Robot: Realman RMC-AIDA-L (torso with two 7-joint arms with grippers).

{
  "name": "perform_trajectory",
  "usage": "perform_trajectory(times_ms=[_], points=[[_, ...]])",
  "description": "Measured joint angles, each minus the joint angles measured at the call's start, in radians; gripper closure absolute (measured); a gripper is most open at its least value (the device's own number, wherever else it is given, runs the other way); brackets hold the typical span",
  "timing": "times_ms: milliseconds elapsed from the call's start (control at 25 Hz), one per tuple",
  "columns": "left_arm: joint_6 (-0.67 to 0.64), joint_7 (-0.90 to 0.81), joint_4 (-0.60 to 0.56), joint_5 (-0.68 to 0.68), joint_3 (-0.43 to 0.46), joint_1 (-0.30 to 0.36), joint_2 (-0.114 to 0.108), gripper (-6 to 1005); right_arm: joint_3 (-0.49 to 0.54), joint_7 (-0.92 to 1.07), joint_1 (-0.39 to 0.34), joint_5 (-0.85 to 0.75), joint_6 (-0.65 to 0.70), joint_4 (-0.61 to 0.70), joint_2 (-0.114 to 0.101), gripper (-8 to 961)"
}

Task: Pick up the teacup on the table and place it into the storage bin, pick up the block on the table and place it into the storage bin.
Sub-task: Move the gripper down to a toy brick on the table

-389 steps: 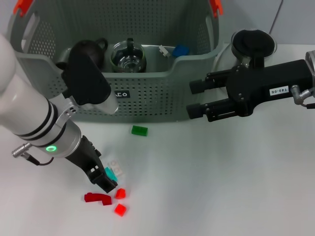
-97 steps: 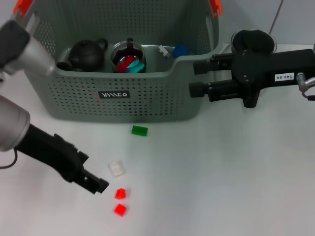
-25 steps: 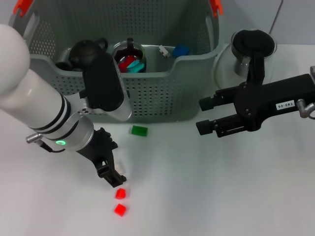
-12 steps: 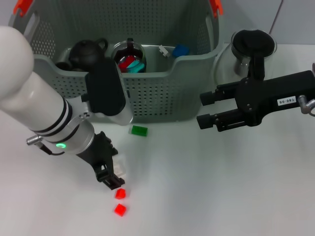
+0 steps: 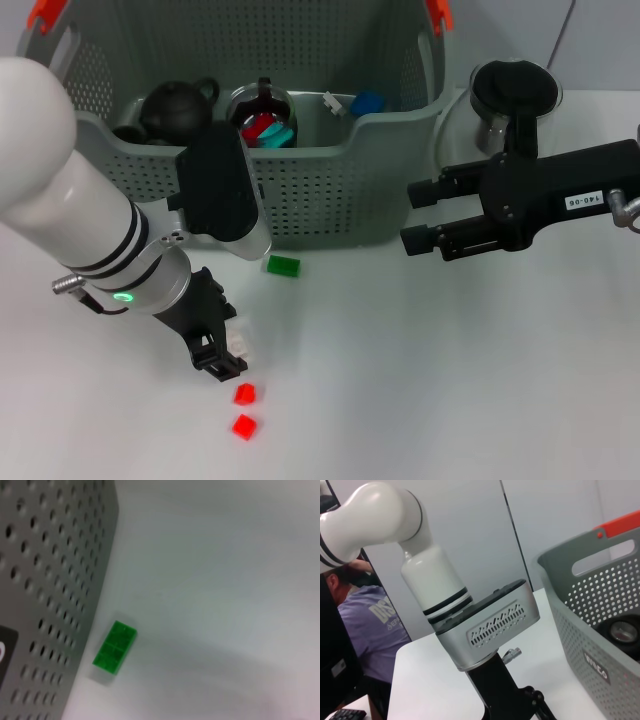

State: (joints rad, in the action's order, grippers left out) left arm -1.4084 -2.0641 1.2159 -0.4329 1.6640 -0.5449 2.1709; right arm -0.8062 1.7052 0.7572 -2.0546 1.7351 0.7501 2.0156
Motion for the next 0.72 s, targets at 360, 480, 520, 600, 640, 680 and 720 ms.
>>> perform_trajectory(times_ms=[360,480,520,600,640,680,720], points=[[-0.002,-0.001,-0.001,0.000,0.000,-0.004,0.001,324,0.011,-0.003,-0.001,0.001,-0.001,0.000,0.000,178],[-0.003,-0.001,-0.002,0.000,0.000,-0.004,0.001,326,0.015,-0.004,0.000,0.001,-0.002,0.000,0.000,178],[-0.005,-0.001,-0.001,0.000,0.000,-0.004,0.001,327,0.016,-0.004,0.000,0.001,-0.002,0.000,0.000,178],[-0.006,-0.001,-0.001,0.000,0.000,-0.004,0.001,329,0.017,-0.004,0.000,0.001,-0.002,0.000,0.000,179],[-0.006,-0.001,-0.001,0.000,0.000,-0.004,0.001,329,0.017,-0.004,0.001,0.001,-0.002,0.000,0.000,179],[-0.006,-0.001,-0.003,0.000,0.000,-0.004,0.001,330,0.017,-0.004,0.001,0.001,-0.002,0.000,0.000,179],[-0.005,-0.001,-0.006,0.000,-0.001,-0.004,0.001,330,0.017,-0.004,0.002,0.001,-0.002,0.001,0.000,179]])
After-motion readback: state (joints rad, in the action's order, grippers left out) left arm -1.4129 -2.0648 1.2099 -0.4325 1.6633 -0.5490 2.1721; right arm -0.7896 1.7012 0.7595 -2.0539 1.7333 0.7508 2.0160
